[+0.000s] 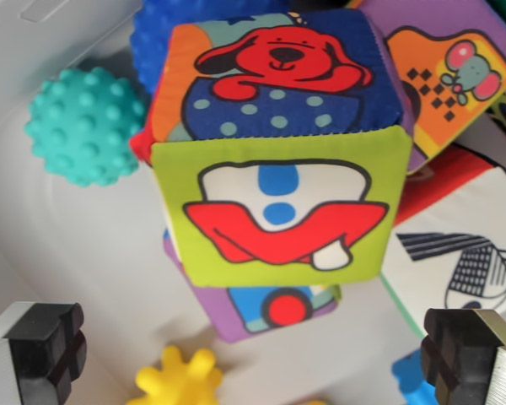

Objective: Pick an object from the bin

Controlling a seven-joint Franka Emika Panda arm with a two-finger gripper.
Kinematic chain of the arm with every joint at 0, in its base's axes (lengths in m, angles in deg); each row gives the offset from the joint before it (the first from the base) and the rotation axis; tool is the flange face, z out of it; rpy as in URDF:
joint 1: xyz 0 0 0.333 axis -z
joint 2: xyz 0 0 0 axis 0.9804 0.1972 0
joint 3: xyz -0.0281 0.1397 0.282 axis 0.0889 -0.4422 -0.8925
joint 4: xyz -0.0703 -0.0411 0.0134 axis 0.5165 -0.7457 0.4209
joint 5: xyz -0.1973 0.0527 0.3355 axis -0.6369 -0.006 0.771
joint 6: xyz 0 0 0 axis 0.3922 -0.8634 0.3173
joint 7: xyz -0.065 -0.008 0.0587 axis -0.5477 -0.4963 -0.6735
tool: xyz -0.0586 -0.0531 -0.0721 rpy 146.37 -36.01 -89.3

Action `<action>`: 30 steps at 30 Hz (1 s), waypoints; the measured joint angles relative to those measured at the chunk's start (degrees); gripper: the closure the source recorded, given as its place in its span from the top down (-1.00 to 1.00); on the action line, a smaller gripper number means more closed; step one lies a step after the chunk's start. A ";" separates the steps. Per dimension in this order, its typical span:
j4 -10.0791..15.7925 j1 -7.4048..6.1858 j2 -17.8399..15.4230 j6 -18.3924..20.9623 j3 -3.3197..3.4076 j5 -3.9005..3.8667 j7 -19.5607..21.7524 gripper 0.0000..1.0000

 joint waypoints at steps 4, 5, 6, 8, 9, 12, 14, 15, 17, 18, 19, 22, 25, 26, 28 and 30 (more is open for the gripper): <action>0.40 0.00 1.20 -1.63 0.00 0.00 0.01 1.00; 0.48 0.00 1.59 -2.08 0.00 0.00 0.01 1.00; 0.54 0.00 1.98 -2.51 0.00 0.00 0.02 1.00; 0.62 0.00 2.48 -3.14 0.00 0.00 0.02 1.00; 0.69 0.00 2.82 -3.55 0.00 0.00 0.02 1.00; 0.91 0.00 3.74 -4.67 0.00 0.00 0.04 1.00; 0.99 0.00 4.22 -5.23 0.00 0.00 0.04 1.00; 1.05 0.00 4.51 -5.58 0.00 0.00 0.04 1.00; 1.12 0.00 5.06 -6.21 0.00 0.00 0.05 1.00; 1.13 0.00 5.17 -6.35 0.00 0.00 0.06 1.00; 1.16 0.00 5.39 -6.59 0.00 0.00 0.06 1.00; 1.22 0.00 6.02 -7.27 0.00 0.00 0.06 1.00; 1.24 0.00 6.49 -7.79 0.00 0.00 0.07 1.00; 1.24 0.00 6.62 -7.89 0.00 0.00 0.07 1.00; 1.25 0.00 6.76 -8.04 0.01 0.00 0.07 1.00; 1.26 0.00 6.89 -8.17 0.01 0.00 0.07 1.00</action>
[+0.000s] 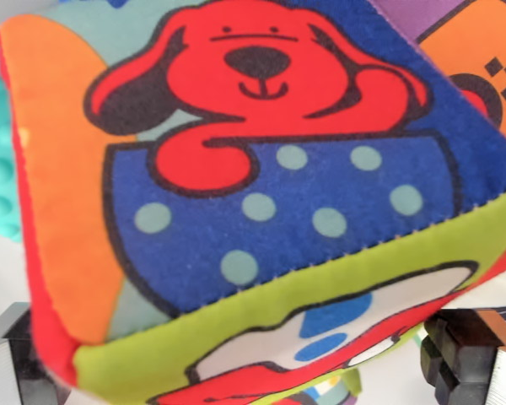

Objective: Pick an object from the bin

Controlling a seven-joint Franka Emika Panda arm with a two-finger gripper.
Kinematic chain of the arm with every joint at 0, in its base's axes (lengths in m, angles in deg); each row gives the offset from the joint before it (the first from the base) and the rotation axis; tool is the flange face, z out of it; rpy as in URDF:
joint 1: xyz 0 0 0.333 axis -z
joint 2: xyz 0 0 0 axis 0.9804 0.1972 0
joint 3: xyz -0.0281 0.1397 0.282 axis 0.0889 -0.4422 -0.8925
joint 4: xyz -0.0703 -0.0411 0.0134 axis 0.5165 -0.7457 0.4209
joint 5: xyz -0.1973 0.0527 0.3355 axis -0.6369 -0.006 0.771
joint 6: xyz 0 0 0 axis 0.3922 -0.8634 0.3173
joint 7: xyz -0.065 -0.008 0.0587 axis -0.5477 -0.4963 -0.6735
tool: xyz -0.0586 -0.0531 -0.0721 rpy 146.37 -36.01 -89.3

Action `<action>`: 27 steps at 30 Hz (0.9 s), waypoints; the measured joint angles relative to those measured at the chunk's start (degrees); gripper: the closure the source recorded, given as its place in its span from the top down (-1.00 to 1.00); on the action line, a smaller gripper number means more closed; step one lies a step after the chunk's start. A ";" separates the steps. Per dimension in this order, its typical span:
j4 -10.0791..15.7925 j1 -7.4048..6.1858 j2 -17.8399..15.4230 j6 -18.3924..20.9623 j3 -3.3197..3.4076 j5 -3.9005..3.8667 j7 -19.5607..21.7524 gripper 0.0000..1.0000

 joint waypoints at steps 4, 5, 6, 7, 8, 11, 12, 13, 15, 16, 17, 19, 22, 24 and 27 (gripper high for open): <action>0.01 0.00 0.02 -0.05 0.00 0.00 0.01 -1.00; 0.01 0.00 0.02 -0.05 0.00 0.00 0.01 -1.00; 0.01 0.00 0.03 -0.05 0.00 0.00 0.01 -1.00; 0.01 0.00 0.02 -0.05 0.00 0.00 0.01 -1.00; 0.01 0.00 0.02 -0.06 0.00 0.00 0.01 -1.00; 0.01 0.00 0.02 -0.06 0.00 0.00 0.01 -1.00; 0.01 0.00 0.02 -0.06 0.00 0.00 0.02 -1.00; 0.01 0.00 0.02 -0.06 0.00 0.00 0.02 -1.00; 0.01 0.00 0.02 -0.06 0.00 0.00 0.02 -1.00; 0.01 0.00 0.02 -0.06 0.00 0.00 0.02 -1.00; 0.01 0.00 0.02 -0.06 0.00 0.00 0.02 -1.00; 0.01 0.00 0.02 -0.06 0.00 0.00 0.02 -1.00; 0.01 0.00 0.02 -0.06 0.00 0.00 0.03 -1.00; 0.01 0.00 0.02 -0.06 0.00 0.00 0.03 -1.00; 0.01 0.00 0.02 -0.06 0.00 0.00 0.04 -1.00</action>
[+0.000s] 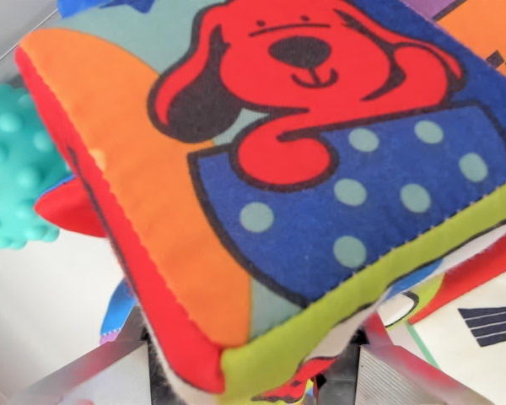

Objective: Pick an object from the bin

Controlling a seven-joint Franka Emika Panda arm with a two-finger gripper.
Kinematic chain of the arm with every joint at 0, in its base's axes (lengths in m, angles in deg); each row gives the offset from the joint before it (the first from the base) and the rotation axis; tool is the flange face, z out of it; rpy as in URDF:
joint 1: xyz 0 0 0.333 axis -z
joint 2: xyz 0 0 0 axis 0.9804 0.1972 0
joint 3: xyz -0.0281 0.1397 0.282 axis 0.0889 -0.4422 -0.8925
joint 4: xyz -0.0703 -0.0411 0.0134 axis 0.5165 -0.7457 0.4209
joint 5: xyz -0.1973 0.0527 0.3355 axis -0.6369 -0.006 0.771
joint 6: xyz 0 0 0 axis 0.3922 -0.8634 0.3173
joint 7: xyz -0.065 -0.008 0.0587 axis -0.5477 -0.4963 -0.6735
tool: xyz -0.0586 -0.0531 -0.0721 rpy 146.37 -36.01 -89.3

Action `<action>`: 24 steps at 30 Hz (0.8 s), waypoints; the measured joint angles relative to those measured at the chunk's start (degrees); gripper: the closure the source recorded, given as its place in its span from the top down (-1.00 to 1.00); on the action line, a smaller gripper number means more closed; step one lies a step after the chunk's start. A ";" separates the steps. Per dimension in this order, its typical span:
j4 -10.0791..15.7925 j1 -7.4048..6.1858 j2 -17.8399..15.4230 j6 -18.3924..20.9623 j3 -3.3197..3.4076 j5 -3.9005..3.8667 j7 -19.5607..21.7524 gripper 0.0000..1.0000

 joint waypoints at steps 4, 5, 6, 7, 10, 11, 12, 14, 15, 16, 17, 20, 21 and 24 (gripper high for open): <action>0.00 0.00 0.00 0.00 0.00 0.00 0.00 -1.00; 0.00 0.00 0.00 0.02 0.00 0.00 0.00 -1.00; 0.00 0.00 -0.01 0.04 0.00 0.00 0.00 -1.00; 0.00 0.00 -0.02 0.05 0.00 0.00 0.00 -1.00; 0.00 0.00 -0.08 0.11 0.00 0.00 0.00 -1.00; 0.00 0.00 -0.13 0.15 0.00 0.00 0.00 -1.00; 0.00 0.00 -0.16 0.18 0.00 0.00 0.00 -1.00; 0.00 0.00 -0.33 0.34 0.00 0.00 0.00 -1.00; -0.01 0.00 -0.45 0.45 0.00 0.00 0.00 -1.00; -0.01 0.00 -0.59 0.56 0.00 0.00 0.00 -1.00; -0.01 0.00 -0.78 0.70 0.00 0.00 0.00 -1.00; -0.03 0.00 -1.49 1.34 0.00 0.00 0.00 -1.00; -0.03 0.00 -1.62 1.46 0.00 0.00 0.00 -1.00; -0.10 0.00 -2.52 2.43 0.00 0.00 0.00 -1.00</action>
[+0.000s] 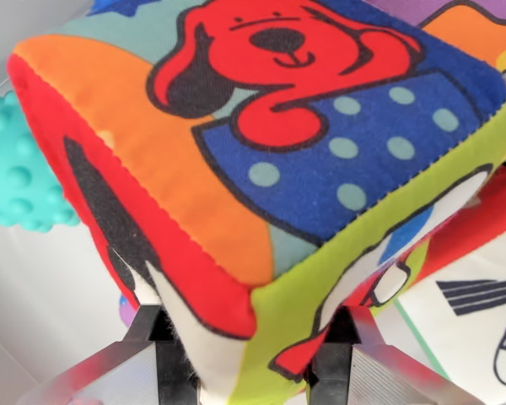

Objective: Pick an object from the bin

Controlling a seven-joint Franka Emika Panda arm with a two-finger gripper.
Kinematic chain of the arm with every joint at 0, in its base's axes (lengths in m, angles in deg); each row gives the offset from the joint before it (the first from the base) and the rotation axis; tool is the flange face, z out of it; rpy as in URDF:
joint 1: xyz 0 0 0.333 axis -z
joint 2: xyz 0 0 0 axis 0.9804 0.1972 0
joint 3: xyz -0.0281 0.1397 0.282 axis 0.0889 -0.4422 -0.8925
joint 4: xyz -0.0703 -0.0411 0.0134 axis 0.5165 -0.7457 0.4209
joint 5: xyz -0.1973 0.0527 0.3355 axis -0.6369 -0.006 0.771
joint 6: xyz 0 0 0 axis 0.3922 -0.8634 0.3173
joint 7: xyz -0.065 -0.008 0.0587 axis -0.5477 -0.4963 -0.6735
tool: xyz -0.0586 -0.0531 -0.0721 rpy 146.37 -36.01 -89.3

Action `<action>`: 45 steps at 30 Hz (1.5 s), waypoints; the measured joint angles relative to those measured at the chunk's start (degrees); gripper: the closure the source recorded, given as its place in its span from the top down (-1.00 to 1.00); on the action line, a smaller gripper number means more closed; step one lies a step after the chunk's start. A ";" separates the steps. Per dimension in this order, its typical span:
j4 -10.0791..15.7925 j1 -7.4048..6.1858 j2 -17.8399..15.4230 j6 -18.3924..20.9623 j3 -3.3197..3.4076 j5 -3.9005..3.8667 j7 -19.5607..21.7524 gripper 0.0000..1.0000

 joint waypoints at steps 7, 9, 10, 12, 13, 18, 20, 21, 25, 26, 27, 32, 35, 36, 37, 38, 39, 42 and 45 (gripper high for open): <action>-0.28 0.00 -1.88 2.19 0.00 0.00 0.00 -1.00; -0.44 0.00 -2.56 2.99 0.00 0.00 0.00 -1.00; -0.54 0.00 -2.93 3.44 0.00 0.00 0.00 -1.00; -0.71 0.00 -3.50 4.13 0.00 0.00 0.00 -1.00; -0.83 0.00 -3.91 4.67 0.00 0.00 0.00 -1.00; -1.51 0.00 -5.71 7.10 0.00 0.00 0.00 -1.00; -1.76 0.00 -6.19 7.81 0.00 0.00 0.00 -1.00; -1.94 0.00 -6.51 8.32 0.00 0.00 0.00 -1.00; -2.76 0.00 -7.82 10.47 0.00 0.00 0.00 -1.00; -2.98 0.00 -8.16 11.02 0.00 0.00 0.00 -1.00; -3.23 0.00 -8.48 11.60 0.00 0.00 0.00 -1.00; -4.45 0.00 -9.84 14.15 0.00 0.00 0.00 -1.00; -5.27 0.00 -10.49 15.61 0.00 0.00 0.00 -1.00; -5.57 0.00 -10.77 16.21 0.00 0.00 0.00 -1.00; -5.89 0.00 -11.05 16.78 0.00 0.00 0.00 -1.00; -6.22 0.00 -11.30 17.34 0.00 0.01 0.00 -1.00; -6.60 0.00 -11.53 17.96 0.00 0.01 0.00 -1.00; -7.52 0.00 -12.08 19.45 0.00 0.01 0.00 -1.00; -8.72 0.00 -12.70 21.22 0.00 0.02 0.00 -1.00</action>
